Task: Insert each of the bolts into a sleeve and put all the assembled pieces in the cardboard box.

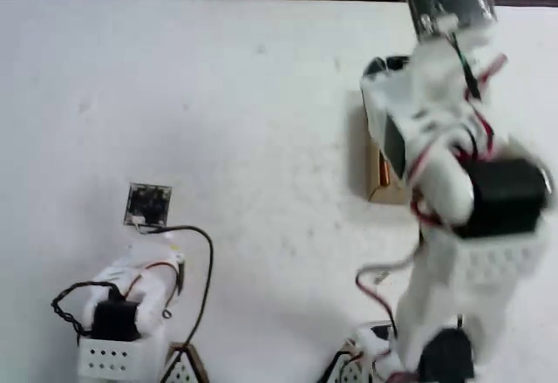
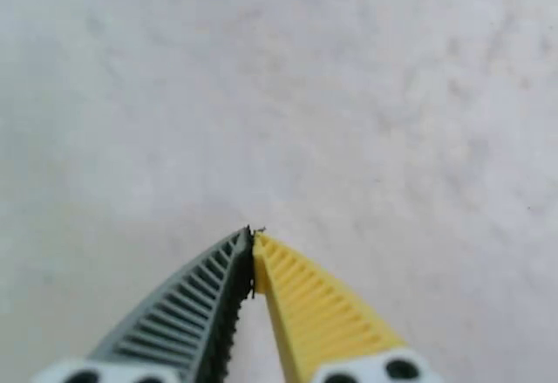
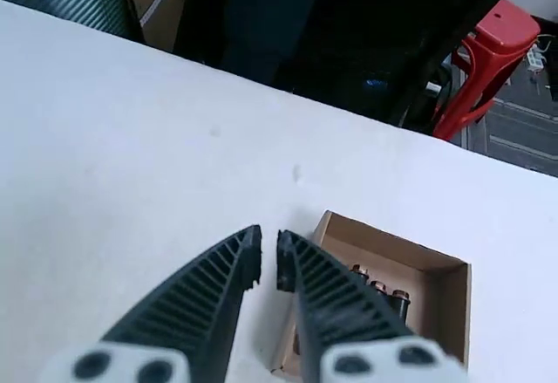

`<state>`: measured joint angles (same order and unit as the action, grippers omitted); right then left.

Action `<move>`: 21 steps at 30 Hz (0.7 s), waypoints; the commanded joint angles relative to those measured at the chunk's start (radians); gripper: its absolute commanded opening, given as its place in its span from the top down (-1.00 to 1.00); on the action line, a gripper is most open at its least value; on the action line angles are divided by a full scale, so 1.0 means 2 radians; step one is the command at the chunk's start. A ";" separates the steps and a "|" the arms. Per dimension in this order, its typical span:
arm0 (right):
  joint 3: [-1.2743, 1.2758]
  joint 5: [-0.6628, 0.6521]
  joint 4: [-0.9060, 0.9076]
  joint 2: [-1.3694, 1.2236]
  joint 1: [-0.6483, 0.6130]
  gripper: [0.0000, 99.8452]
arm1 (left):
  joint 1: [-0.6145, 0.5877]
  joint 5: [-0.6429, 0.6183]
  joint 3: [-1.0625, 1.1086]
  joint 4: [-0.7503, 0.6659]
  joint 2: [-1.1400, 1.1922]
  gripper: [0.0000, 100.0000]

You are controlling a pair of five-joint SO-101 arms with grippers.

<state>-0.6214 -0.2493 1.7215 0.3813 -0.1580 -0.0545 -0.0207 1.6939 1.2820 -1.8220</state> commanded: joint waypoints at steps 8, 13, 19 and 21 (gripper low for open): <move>0.236 0.005 -0.031 0.201 -0.004 0.97 | -0.008 -0.001 0.000 0.002 -0.003 0.95; 0.376 0.005 -0.093 0.295 -0.004 0.97 | -0.028 -0.002 0.000 0.002 -0.003 0.95; 0.532 0.002 -0.178 0.394 0.000 0.97 | -0.035 -0.002 0.000 0.002 -0.003 0.95; 0.568 0.003 -0.191 0.422 0.000 0.97 | -0.035 -0.002 0.000 0.002 -0.003 0.95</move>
<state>0.4358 -0.2493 1.3932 1.1500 -0.1580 -0.1143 -0.0207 1.6939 1.2820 -1.8220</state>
